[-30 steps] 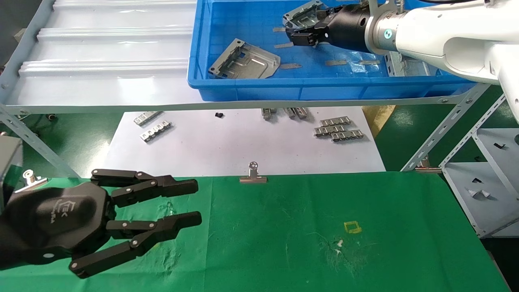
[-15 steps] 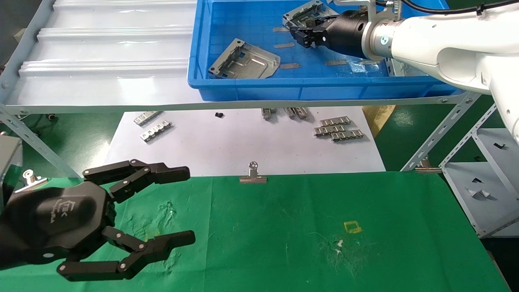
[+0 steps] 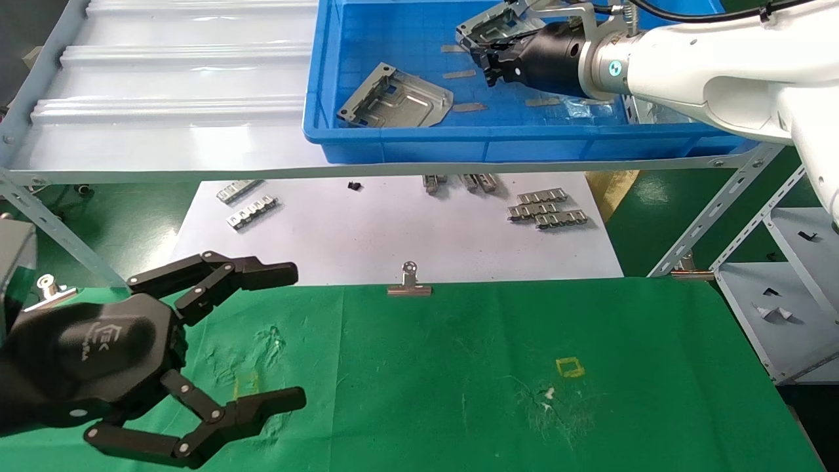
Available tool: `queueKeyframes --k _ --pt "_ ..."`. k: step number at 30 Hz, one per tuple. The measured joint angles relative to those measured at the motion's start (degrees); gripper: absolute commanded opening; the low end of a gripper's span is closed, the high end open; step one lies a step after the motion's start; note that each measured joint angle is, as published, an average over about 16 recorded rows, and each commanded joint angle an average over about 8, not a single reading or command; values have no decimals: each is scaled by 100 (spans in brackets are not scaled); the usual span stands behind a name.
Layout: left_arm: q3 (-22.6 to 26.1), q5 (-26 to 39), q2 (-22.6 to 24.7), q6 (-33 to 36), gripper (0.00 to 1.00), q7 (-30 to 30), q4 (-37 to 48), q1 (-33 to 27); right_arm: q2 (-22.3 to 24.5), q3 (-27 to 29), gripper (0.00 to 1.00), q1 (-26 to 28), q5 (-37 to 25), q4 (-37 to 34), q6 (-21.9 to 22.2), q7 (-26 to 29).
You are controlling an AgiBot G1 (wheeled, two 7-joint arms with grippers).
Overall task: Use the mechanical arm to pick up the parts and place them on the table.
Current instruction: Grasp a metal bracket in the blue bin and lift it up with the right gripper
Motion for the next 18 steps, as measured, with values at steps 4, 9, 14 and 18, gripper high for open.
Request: queueKeyframes --k 4,9,14,18 --pt "0 0 0 0 100 0 0 0 11 -73 0 72 26 2 -22 -37" --pt "0 0 0 0 100 0 0 0 45 -115 0 239 94 -30 -96 -133" --pt "0 0 0 0 100 0 0 0 128 -124 0 474 169 -84 -378 -338" --pt "0 0 0 0 100 0 0 0 269 -111 0 691 241 -109 -894 -578"
